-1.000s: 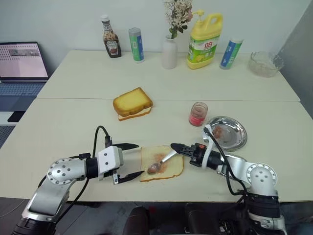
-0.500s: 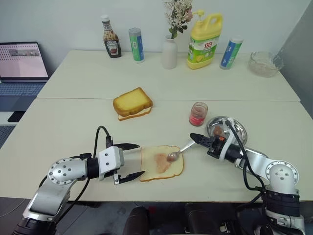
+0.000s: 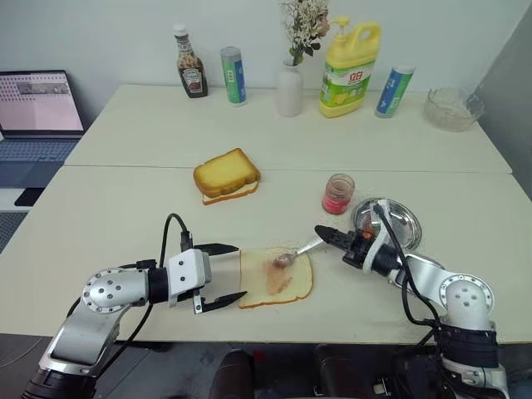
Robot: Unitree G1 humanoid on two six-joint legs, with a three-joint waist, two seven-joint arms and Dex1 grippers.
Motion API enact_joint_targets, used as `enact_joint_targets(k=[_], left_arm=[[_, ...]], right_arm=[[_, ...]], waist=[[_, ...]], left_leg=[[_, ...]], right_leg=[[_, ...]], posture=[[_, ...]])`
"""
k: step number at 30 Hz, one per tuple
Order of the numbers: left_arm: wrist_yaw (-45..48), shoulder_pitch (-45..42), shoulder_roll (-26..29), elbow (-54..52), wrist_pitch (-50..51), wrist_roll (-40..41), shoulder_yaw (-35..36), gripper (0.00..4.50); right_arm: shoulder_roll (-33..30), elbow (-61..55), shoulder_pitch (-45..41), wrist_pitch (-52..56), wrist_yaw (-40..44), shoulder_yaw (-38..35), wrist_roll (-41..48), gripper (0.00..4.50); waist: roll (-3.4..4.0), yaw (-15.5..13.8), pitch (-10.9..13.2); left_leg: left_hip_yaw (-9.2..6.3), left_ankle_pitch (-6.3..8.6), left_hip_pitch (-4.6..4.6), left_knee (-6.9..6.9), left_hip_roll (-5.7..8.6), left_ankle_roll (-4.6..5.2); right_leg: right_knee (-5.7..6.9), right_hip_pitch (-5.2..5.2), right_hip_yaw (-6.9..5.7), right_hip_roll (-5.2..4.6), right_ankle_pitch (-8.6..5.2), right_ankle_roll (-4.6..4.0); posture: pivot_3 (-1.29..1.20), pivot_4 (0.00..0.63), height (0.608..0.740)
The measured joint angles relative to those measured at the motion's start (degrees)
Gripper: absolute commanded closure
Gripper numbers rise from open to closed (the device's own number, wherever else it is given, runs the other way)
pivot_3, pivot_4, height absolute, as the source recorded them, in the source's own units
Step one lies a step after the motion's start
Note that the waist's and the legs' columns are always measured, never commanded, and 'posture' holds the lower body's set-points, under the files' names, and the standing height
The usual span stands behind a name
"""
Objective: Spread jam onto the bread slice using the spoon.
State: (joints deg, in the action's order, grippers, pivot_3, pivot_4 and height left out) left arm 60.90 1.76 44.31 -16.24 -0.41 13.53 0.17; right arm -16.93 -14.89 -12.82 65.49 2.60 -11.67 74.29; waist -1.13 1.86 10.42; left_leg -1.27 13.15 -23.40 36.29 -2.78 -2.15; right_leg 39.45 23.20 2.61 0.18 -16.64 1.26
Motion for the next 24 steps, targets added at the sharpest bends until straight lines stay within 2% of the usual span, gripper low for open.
enact_joint_targets(k=[8, 16, 21, 24], left_arm=[[3.5, -0.2, 1.2, -1.5, 1.0, 1.4, -2.0, 0.00], [4.5, -1.9, 2.2, -1.9, 2.8, 3.0, -2.0, 0.00], [6.0, -2.2, 3.6, -2.0, 4.3, 4.6, -1.9, 0.00], [6.0, -2.8, 3.7, -2.7, 5.5, 5.8, -1.0, 0.00]], right_arm=[[-5.8, -1.2, 1.4, 0.4, 2.7, -0.8, 1.4, 4.47], [-3.4, 3.2, -6.3, -3.4, 0.3, -0.9, -0.1, 4.47], [-1.2, 4.4, -6.4, -3.8, -0.2, 0.2, -1.4, 4.47], [0.3, 1.5, -3.4, -2.1, -0.2, 2.9, -0.1, 4.47]], waist=[[0.00, 0.0, 0.0], [0.00, 0.1, 0.0], [0.00, 0.0, 0.0], [0.00, 0.0, 0.0]], left_leg=[[0.01, 0.00, 0.00, 0.00, 0.01, 0.00], [-0.01, 0.00, -0.01, 0.05, -0.03, 0.01], [-0.01, 0.00, -0.03, 0.03, -0.03, 0.01], [-0.05, 0.00, -0.04, 0.03, -0.05, 0.01]], right_leg=[[-0.01, 0.00, 0.00, 0.01, 0.00, 0.01], [0.00, 0.01, 0.01, 0.08, 0.00, 0.00], [-0.02, 0.02, 0.01, 0.07, 0.00, -0.01], [-0.01, 0.02, -0.03, 0.08, 0.00, -0.01]], posture=[[0.00, 0.150, 0.740], [0.00, 0.150, 0.740], [0.00, 0.150, 0.740], [0.00, 0.150, 0.740]])
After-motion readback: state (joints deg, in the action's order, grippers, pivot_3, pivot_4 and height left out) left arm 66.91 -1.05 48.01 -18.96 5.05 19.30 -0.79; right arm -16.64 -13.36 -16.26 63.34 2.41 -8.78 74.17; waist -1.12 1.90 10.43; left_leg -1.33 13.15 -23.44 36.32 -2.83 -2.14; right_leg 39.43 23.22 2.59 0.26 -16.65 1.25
